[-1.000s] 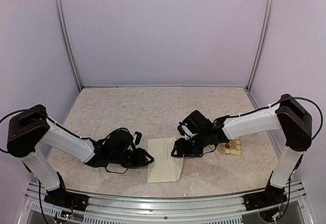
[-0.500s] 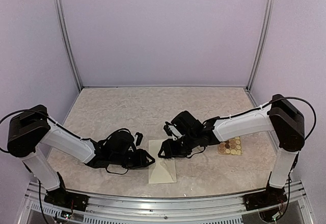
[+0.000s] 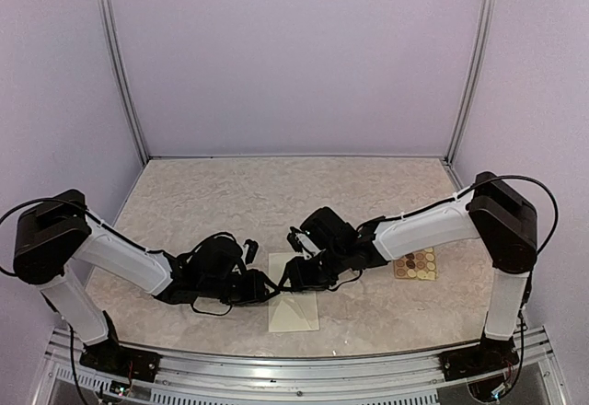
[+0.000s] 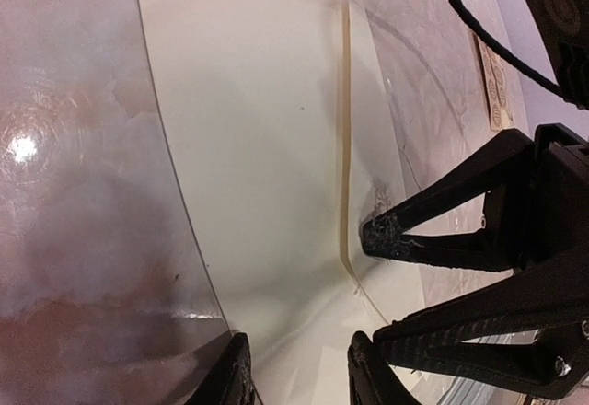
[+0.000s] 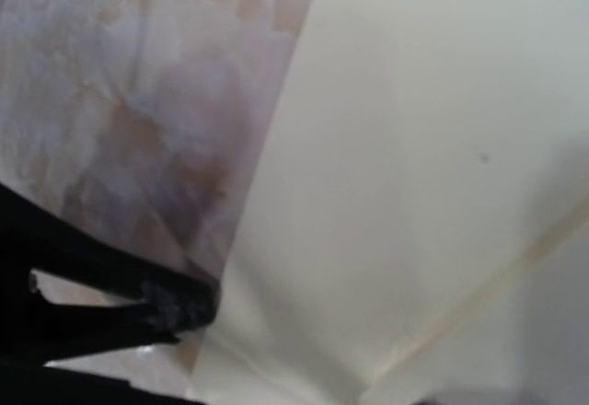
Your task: Place the letter into the envelope and seal it
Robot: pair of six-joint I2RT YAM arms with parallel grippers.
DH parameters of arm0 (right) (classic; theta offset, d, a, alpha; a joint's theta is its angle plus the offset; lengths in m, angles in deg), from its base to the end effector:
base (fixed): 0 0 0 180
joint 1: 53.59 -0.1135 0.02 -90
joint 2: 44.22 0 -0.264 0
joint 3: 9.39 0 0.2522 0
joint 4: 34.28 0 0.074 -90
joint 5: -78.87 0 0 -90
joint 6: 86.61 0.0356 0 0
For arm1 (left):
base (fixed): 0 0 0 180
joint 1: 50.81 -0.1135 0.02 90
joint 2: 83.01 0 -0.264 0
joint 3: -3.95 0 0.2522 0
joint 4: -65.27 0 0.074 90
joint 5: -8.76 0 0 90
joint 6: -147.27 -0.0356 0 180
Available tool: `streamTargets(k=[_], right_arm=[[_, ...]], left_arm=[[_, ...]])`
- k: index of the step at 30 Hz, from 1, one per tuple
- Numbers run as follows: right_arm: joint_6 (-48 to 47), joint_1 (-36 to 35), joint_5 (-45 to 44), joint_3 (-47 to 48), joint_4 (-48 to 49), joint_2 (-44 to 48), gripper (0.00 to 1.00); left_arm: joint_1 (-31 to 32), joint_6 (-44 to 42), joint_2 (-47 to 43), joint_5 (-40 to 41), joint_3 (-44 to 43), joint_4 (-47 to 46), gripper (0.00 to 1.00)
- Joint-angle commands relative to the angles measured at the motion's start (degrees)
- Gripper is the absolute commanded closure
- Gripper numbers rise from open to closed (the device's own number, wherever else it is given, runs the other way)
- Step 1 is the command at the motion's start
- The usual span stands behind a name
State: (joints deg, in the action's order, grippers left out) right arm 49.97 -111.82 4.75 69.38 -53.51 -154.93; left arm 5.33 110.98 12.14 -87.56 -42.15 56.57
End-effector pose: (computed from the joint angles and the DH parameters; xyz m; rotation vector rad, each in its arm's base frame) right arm 0.1998 0.3412 0.1427 -0.4159 2.7370 1.0075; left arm 0.1596 -0.2450 0.1151 0.1184 2.5313 -1.0394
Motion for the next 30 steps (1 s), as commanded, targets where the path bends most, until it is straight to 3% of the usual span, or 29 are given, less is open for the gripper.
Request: streamTargets(k=[1,7,14,18,24,30], right_arm=[[1.67,-0.65,0.74,-0.09,0.52,-2.23,0.52],[3.96,-0.74,1.39,-2.29,1.04,-3.53,0.54],[1.17,-0.71,-1.23,-2.00,0.80,3.31,0.50],[-0.82,-0.73,-5.10,-2.46,-0.43,10.51,0.40],[-3.55,0.38,-18.39,-4.66,-10.32,21.66,0.16],[-4.14,10.24,-20.33,-14.33,-14.30,30.06,0.11]], left_arm=[[0.81,0.05,1.05,-0.70,-0.29,1.91,0.66],[0.81,0.14,1.00,-0.47,-0.20,2.02,0.66],[0.86,0.47,-2.21,2.12,-0.20,3.09,0.65],[0.90,-0.48,-8.75,6.07,-0.59,5.28,0.57],[0.20,-3.32,-19.41,13.59,-1.75,13.19,0.42],[-1.52,-3.65,-25.89,14.32,-0.73,17.54,0.37]])
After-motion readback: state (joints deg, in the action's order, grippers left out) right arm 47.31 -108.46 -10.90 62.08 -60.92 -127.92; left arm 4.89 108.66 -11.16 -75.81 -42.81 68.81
